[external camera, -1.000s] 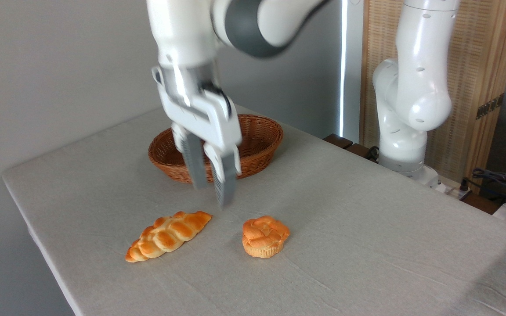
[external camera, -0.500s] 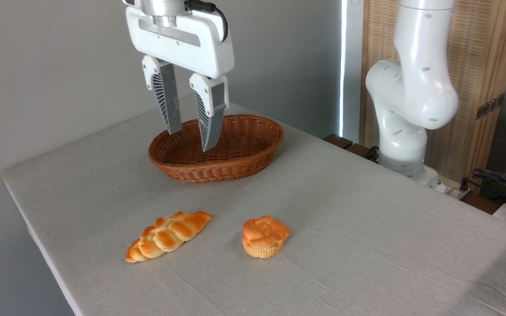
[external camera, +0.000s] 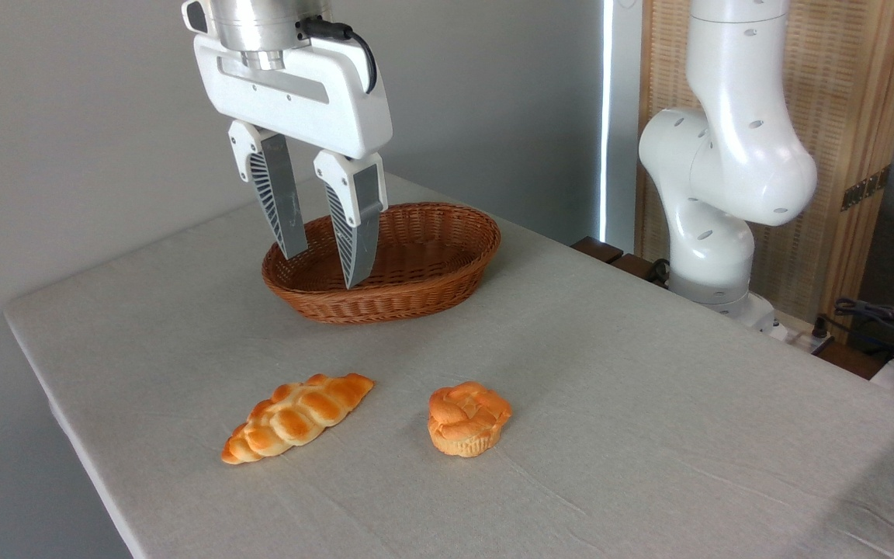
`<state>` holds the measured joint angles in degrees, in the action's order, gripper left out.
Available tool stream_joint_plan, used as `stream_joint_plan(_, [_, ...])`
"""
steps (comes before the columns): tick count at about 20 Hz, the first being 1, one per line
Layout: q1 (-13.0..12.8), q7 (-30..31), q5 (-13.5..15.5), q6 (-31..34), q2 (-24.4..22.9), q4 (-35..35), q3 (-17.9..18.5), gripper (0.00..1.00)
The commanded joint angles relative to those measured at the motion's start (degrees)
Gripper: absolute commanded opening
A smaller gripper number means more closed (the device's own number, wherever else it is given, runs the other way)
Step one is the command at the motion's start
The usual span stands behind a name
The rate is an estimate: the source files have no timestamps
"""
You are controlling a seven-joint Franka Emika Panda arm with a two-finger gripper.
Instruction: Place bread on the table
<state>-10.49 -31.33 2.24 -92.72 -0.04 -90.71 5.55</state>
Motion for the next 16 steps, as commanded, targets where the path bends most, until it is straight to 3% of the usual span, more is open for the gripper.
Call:
stream_joint_plan(1, [0.9,0.1,0.4,2.3,1.3,2.2,-2.0,1.00])
stream_joint_plan(10, [2.2,-0.4,0.0,2.3,1.3,2.1,-3.2,1.00])
stream_joint_plan(16, [5.4,-0.6,0.0,2.3,1.0,2.1,-6.5,1.00])
